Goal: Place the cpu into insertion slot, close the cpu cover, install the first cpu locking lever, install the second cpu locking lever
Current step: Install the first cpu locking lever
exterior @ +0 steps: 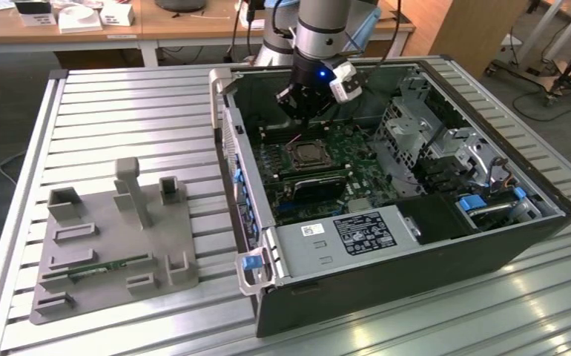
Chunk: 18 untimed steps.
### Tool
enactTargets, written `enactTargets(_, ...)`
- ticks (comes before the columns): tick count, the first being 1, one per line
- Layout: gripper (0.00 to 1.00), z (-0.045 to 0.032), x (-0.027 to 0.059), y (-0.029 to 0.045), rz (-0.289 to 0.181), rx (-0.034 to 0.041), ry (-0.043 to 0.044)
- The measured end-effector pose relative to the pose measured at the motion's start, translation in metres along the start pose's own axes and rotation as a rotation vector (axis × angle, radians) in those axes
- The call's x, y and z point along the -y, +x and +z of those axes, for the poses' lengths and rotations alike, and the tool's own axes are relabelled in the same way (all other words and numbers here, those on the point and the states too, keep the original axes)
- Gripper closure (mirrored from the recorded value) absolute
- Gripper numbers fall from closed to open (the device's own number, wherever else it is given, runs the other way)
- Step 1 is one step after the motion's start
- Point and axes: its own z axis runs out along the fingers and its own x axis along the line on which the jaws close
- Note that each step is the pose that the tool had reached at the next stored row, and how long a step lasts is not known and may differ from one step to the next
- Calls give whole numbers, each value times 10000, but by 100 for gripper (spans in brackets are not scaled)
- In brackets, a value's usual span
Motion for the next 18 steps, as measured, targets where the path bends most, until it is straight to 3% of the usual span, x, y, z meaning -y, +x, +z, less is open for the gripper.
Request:
enactTargets(3, 90, 26, 1, -36, -1, -1, 1)
enactTargets(11, 90, 33, 1, -36, -1, 1, -2)
enactTargets(18, 90, -15, 0, -36, -1, 0, 0)
